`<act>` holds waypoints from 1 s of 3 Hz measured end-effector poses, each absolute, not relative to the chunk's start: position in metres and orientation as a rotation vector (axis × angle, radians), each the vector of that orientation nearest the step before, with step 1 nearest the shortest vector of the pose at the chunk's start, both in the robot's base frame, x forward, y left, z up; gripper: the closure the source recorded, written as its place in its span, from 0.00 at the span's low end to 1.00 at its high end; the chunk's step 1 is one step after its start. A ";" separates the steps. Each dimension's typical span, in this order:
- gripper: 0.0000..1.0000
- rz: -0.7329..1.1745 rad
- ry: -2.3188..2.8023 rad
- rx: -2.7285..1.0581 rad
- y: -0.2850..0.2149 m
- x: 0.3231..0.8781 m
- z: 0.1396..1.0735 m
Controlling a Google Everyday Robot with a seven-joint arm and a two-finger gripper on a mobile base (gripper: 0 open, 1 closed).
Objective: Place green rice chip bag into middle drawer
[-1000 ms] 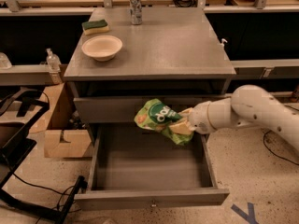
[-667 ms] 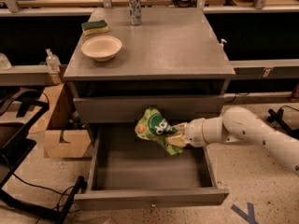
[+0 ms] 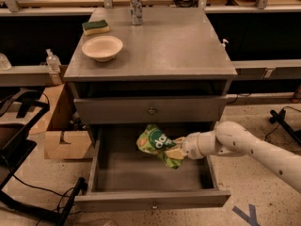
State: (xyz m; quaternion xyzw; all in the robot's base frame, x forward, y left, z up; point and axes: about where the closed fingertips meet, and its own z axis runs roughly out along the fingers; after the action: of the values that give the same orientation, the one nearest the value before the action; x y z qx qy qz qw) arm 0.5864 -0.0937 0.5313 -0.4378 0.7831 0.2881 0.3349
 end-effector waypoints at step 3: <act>0.52 0.732 2.135 -1.198 -0.091 0.578 0.494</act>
Offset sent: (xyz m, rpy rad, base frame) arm -0.0068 -0.0009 -0.0320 -0.0734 0.0550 0.0127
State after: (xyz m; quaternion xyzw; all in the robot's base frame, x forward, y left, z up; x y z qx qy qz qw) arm 0.5780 -0.0914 0.4944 -0.4487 0.7999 0.2744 0.2891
